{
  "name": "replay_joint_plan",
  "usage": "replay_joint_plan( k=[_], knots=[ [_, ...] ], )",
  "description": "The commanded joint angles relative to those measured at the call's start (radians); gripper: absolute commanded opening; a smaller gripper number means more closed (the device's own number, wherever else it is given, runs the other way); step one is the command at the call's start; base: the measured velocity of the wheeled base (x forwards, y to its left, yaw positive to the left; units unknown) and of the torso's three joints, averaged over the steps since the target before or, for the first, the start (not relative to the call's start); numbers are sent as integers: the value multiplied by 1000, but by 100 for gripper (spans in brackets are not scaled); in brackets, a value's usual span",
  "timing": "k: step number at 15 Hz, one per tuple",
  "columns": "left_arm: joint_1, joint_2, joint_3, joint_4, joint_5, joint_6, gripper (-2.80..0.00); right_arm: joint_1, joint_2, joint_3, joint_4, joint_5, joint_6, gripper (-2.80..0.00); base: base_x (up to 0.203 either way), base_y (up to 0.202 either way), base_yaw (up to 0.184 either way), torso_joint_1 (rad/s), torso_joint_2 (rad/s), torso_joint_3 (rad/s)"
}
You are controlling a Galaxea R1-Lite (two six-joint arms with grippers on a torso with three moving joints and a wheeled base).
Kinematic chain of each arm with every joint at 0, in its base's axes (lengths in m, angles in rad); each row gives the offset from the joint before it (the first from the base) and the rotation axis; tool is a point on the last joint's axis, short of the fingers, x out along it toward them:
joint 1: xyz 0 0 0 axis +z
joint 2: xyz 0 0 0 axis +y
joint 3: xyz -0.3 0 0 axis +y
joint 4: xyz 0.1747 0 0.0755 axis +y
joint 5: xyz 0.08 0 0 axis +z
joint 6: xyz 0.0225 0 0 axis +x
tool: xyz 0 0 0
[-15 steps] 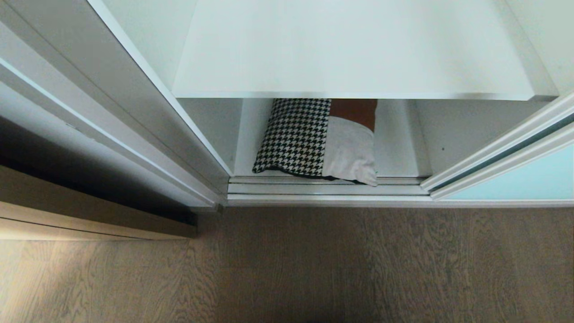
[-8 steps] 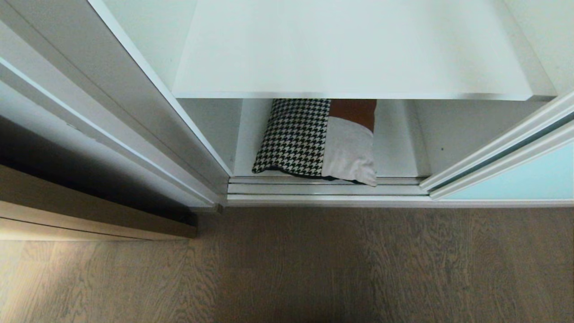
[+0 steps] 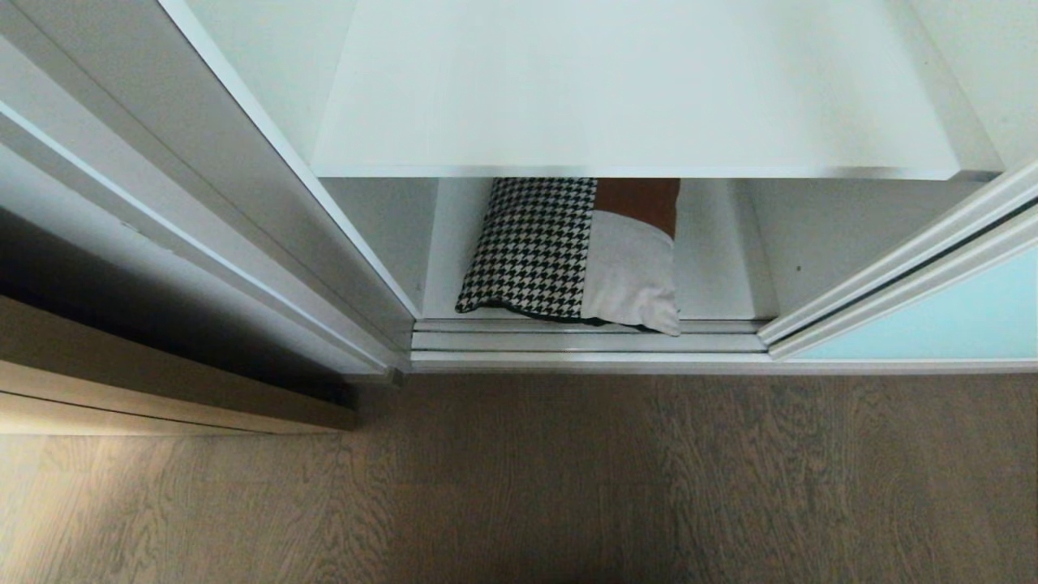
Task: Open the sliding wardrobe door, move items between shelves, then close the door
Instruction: Close the door
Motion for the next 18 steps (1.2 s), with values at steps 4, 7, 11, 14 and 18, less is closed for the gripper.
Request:
replay_joint_plan(
  k=[4, 7, 11, 14, 18],
  knots=[
    [0, 0, 0, 0, 0, 0, -280, 95, -127, 62, 9, 11, 4, -280, 0, 0, 0, 0, 0, 0],
    [0, 0, 0, 0, 0, 0, -280, 209, -193, 101, 8, 14, 1, -280, 0, 0, 0, 0, 0, 0],
    [0, 0, 0, 0, 0, 0, -280, 401, -289, 178, -3, 28, -7, -280, 0, 0, 0, 0, 0, 0],
    [0, 1, 0, 0, 0, 0, -280, 494, -387, 259, -10, 203, -58, -280, 0, 0, 0, 0, 0, 0],
    [0, 0, 0, 0, 0, 0, -280, 515, -445, 298, 4, 278, -103, -280, 0, 0, 0, 0, 0, 0]
  ],
)
